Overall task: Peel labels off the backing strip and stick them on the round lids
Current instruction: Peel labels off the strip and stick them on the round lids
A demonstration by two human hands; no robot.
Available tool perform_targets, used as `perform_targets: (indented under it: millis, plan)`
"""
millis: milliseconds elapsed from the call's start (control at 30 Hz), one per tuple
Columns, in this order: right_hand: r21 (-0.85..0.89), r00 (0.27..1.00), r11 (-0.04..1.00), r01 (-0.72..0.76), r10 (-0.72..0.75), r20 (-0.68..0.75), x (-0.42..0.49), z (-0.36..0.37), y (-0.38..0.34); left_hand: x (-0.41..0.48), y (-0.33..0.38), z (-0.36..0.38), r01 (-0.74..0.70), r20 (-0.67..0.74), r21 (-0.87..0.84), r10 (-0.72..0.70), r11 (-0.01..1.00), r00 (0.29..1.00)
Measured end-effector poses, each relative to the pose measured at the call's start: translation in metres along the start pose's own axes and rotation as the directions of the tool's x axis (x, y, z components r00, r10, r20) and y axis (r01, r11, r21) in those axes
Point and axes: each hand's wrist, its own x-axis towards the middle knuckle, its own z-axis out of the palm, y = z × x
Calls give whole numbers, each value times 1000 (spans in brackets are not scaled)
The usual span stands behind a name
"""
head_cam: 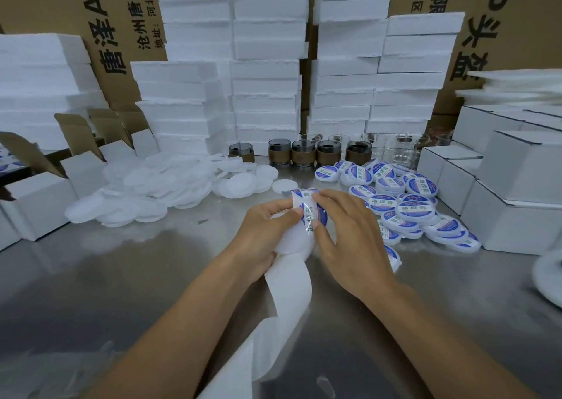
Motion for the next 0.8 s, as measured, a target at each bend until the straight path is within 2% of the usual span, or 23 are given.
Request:
perform_targets:
  millis: [200, 367, 633, 800]
  plan:
    - [7, 999, 1000, -4, 4, 36, 0, -2, 2, -1, 4, -6, -3, 109, 12, 2, 1000, 994]
    - [97, 999, 995, -24, 27, -25, 0, -2, 3, -1, 6, -8, 50, 178, 28, -54, 998, 983]
    - [215, 993, 975, -49, 71, -97, 1, -1, 6, -1, 8, -9, 70, 140, -1, -69, 998, 988]
    - [253, 988, 966, -55, 90, -129, 1, -1, 6, 0, 15, -11, -2, 50, -198, 12, 980, 999]
